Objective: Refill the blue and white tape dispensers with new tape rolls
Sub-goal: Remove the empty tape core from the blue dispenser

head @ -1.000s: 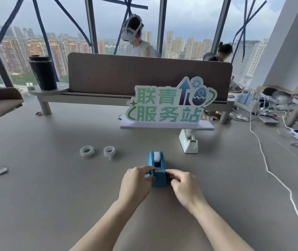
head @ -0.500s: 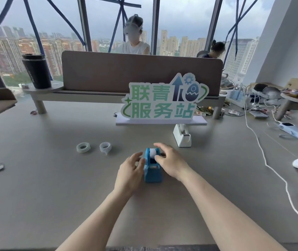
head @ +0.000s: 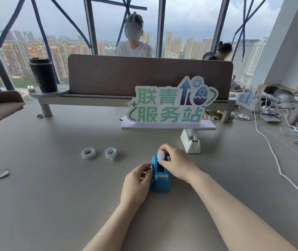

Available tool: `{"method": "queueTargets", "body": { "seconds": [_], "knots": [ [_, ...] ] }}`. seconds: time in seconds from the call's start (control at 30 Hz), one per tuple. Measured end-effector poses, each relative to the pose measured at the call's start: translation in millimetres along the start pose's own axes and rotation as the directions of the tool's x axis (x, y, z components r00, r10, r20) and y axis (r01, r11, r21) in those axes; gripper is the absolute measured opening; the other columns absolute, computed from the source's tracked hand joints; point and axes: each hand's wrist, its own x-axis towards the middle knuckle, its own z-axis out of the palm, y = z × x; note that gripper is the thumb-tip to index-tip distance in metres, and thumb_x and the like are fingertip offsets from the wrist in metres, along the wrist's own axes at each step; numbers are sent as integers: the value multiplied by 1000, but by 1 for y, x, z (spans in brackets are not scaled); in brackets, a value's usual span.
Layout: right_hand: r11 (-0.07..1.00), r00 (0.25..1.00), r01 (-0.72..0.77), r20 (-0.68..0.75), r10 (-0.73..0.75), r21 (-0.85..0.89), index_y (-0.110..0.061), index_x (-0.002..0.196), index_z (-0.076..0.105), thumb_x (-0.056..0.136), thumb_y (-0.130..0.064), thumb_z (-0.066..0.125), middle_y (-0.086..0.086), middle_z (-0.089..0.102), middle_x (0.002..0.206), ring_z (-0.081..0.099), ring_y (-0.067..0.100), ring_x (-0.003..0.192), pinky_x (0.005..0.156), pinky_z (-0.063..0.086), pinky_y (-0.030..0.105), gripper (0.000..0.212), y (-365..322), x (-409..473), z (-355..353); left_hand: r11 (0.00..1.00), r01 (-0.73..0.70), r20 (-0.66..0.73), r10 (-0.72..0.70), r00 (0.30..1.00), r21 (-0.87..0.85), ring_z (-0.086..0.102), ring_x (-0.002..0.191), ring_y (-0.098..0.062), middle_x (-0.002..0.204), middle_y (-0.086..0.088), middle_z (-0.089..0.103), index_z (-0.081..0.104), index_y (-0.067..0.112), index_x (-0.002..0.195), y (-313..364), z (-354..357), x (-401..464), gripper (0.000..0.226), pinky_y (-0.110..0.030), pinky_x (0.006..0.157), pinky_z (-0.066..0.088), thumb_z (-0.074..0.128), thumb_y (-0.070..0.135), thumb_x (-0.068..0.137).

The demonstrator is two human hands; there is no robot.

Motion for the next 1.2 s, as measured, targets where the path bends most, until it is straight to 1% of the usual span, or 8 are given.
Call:
{"method": "queueTargets", "body": {
  "seconds": [0.13,0.27,0.43,0.67,0.77,0.93,1.1,1.2],
  "knots": [
    [996,997,19,-70,-13,87,-27,111,60,84,-18,65,-7,66,109,60,13,96,82,50,29,29,1,-6,-2,988,15,-35,-21,999,-152,66,72,6,78,24,73,67,43,85,9,-5,4,34,-10,65,50,58,10,90],
    [993,990,65,-128,-51,102,-25,111,65,81,-15,71,-6,60,102,57,11,91,71,41,11,32,2,-13,0,985,3,-17,-6,1000,-175,66,70,4,89,10,75,71,32,93,21,-4,18,23,-14,65,48,61,11,89],
    [978,991,56,-132,-30,201,-26,108,69,78,-19,75,-4,61,94,62,16,89,81,52,31,32,2,-19,4,992,4,55,3,999,-124,62,60,6,81,2,76,76,19,98,24,-2,26,20,-6,58,43,66,8,84],
    [966,994,29,-105,-2,258,-23,110,70,76,-16,76,-2,66,99,65,16,92,88,53,37,36,0,-19,8,985,27,27,-22,999,-172,73,78,-6,82,3,78,77,21,90,18,-7,20,14,-20,73,54,76,15,77],
    [965,997,40,-80,-20,259,-26,108,70,78,-22,76,-3,68,101,64,14,95,88,53,37,31,-3,-18,7,985,19,26,-15,1000,-170,73,78,-9,81,3,78,77,19,87,18,-13,20,11,-26,76,56,79,19,76],
    [978,996,91,-36,-86,185,-26,107,68,82,-26,73,-6,65,99,61,13,91,81,50,27,25,-15,-16,3,995,-14,19,16,1000,-104,67,71,-7,76,4,73,73,16,84,17,-23,21,7,-17,66,52,77,20,79],
    [979,987,152,32,-158,134,-29,103,63,87,-30,66,-11,64,91,56,3,78,65,42,19,16,-36,-11,4,995,-93,-36,92,995,-34,68,78,-2,87,1,71,67,23,82,14,-41,22,12,-16,69,54,76,17,78],
    [979,988,149,27,-154,139,-28,100,63,85,-30,67,-12,68,91,56,0,79,68,42,18,15,-44,-5,9,995,-91,-95,85,992,-52,67,71,-5,79,4,70,66,19,82,8,-60,23,12,-13,67,51,74,11,78]
  ]
}}
